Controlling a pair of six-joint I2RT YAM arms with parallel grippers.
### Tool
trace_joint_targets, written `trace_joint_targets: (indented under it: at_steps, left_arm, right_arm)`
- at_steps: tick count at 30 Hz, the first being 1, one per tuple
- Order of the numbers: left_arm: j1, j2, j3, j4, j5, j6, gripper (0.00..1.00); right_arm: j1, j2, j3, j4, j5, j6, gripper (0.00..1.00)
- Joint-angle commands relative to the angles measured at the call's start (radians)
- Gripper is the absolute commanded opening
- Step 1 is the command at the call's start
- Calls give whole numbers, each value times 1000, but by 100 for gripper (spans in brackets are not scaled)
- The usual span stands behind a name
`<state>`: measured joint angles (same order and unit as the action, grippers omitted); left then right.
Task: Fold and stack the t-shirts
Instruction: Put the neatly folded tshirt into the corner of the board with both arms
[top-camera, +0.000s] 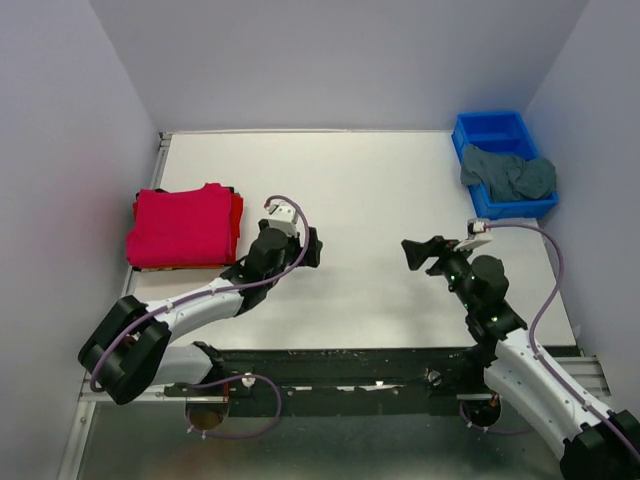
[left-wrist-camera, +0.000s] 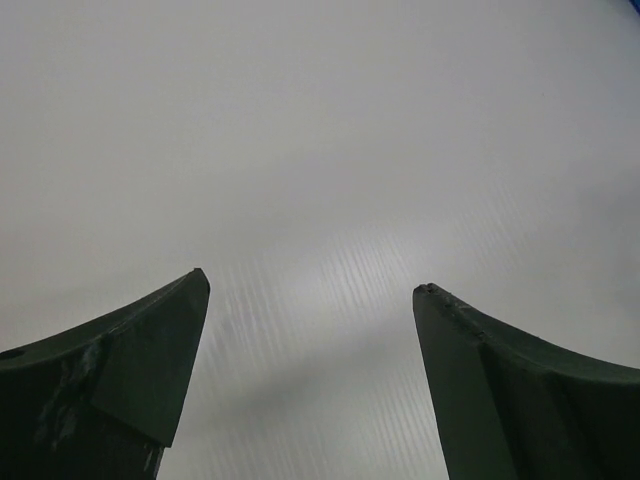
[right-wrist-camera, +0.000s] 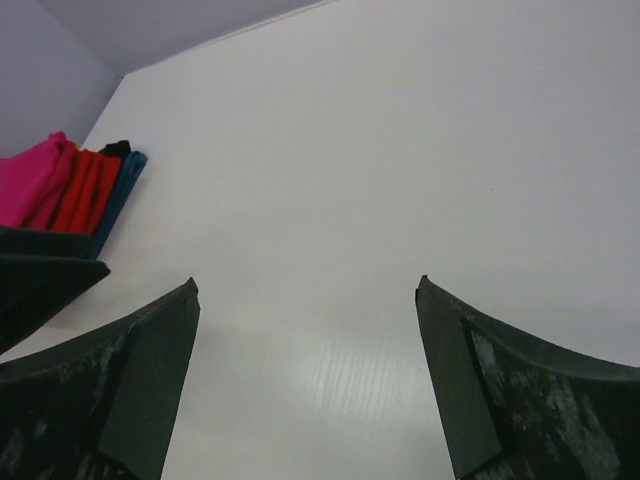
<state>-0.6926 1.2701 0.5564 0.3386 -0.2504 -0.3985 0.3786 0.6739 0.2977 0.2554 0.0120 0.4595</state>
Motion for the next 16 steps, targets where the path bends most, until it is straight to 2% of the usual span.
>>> trace_joint_targets:
  at_steps: [1, 7, 16]
  left_arm:
    - [-10, -60, -101, 164, 77, 0, 99]
    - [-15, -69, -92, 171, 134, -22, 99]
    - [-15, -106, -95, 146, 115, -16, 99]
  right_arm:
    - [2, -79, -106, 33, 123, -55, 98]
    - [2, -91, -100, 8, 149, -48, 98]
    - [2, -54, -80, 7, 131, -56, 100]
